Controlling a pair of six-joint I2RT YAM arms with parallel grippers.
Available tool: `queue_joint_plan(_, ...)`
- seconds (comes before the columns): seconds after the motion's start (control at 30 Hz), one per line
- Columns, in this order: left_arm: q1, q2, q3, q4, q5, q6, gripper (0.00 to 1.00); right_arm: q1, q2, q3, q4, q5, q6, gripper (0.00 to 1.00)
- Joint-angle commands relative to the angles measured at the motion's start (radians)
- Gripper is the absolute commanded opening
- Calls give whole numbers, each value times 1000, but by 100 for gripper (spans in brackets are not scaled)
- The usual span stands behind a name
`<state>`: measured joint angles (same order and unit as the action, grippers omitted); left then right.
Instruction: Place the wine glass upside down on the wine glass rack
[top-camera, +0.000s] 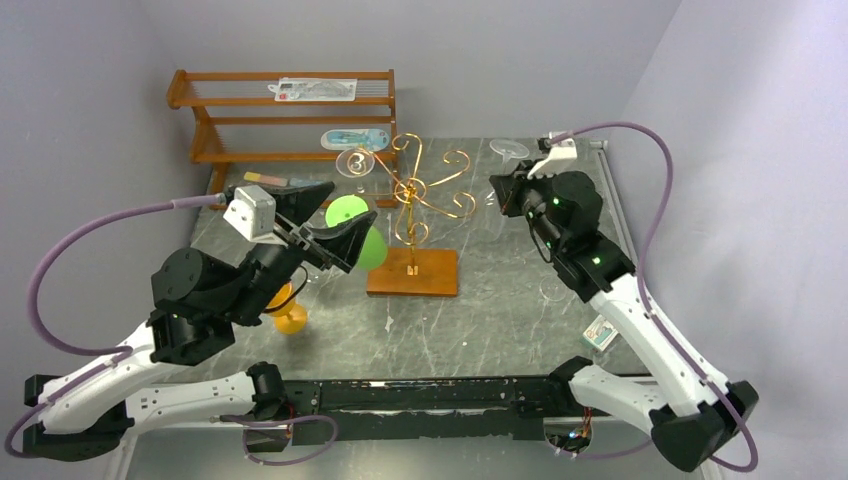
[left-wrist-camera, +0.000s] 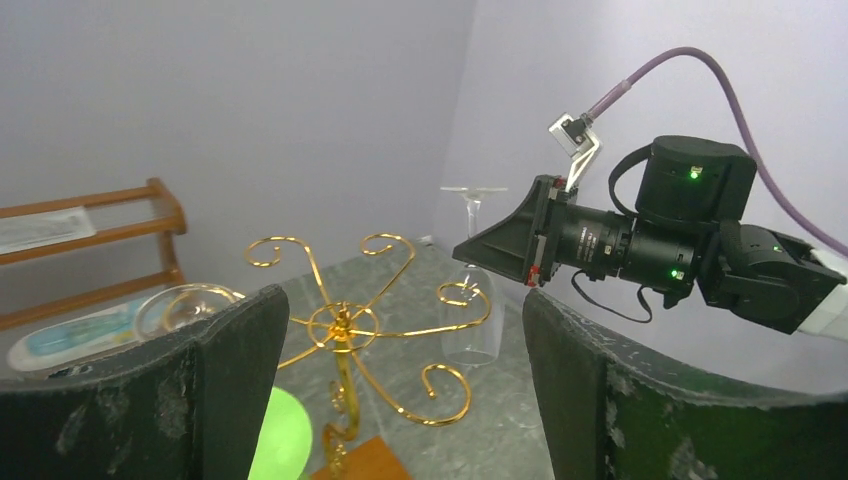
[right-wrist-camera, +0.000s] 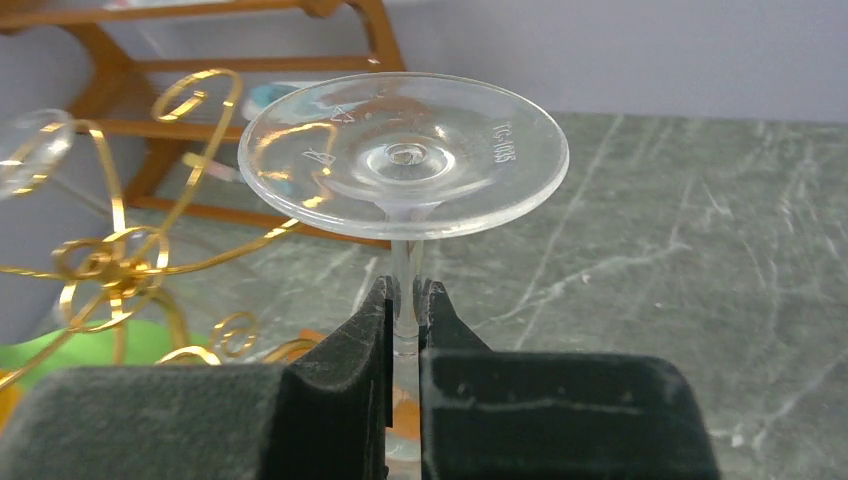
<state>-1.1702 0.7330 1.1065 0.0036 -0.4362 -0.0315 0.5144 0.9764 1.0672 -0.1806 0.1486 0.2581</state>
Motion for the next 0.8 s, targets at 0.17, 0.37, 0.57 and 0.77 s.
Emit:
queue_joint_plan(0.17, 3, 10, -12, -43, -95, 109, 91, 0, 121, 56, 139, 63, -76, 0)
queue_joint_plan(0.37, 2, 32, -9, -49, -89, 113, 91, -25, 202, 46, 257, -45, -120, 0)
queue_joint_plan(0.57, 2, 33, -8, -60, -88, 93, 91, -149, 257, 23, 359, -365, -132, 0)
queue_joint_plan(0.77, 3, 58, 12, -77, -83, 76, 91, -240, 304, 3, 407, -725, -224, 0)
